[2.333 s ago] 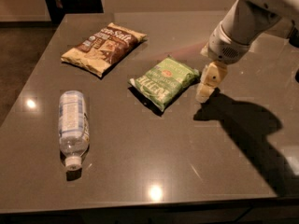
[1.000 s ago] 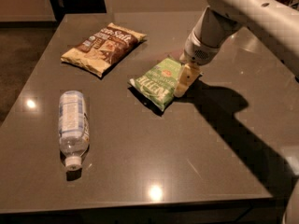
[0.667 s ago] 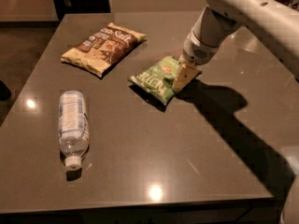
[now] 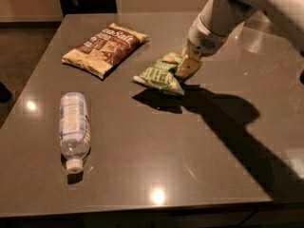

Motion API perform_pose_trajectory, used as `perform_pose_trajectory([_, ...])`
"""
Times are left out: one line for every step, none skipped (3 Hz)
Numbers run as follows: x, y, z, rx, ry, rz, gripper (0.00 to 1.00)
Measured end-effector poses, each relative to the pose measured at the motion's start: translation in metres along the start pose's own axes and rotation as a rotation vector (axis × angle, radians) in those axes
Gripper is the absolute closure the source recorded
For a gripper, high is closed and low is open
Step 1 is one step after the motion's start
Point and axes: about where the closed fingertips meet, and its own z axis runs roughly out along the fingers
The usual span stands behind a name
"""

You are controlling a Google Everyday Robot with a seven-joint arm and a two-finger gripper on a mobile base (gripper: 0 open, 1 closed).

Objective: Pick green jalapeno chip bag

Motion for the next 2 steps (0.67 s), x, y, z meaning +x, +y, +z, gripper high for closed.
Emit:
perform_pose_trajectory([-0.0437,0.0108,-0.065,0.038,-0.039,-0.067,1.0])
perform_pose_trajectory([-0.0437,0.0108,-0.065,0.038,-0.039,-0.067,1.0])
